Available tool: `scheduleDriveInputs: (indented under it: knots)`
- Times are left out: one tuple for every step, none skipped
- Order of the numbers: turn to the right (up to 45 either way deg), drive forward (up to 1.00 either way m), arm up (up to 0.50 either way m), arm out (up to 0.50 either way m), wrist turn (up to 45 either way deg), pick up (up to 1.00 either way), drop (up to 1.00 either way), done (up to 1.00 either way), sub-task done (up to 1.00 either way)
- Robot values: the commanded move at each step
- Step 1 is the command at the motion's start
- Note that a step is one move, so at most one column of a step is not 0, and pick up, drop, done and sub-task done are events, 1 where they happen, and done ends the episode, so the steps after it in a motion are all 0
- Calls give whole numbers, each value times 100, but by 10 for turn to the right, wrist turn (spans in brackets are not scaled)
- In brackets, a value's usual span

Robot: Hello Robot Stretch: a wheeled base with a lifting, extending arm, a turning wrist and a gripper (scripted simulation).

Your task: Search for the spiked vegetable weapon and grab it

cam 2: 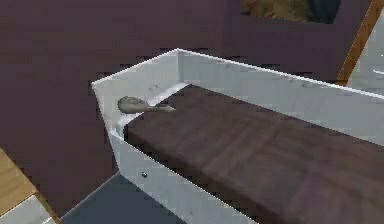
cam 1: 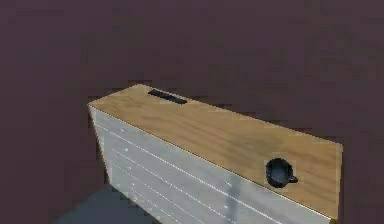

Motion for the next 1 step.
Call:
scheduleDriveInputs:
  knots:
    - [450, 0, 0, 0, 0, 0, 0, 0, 0]
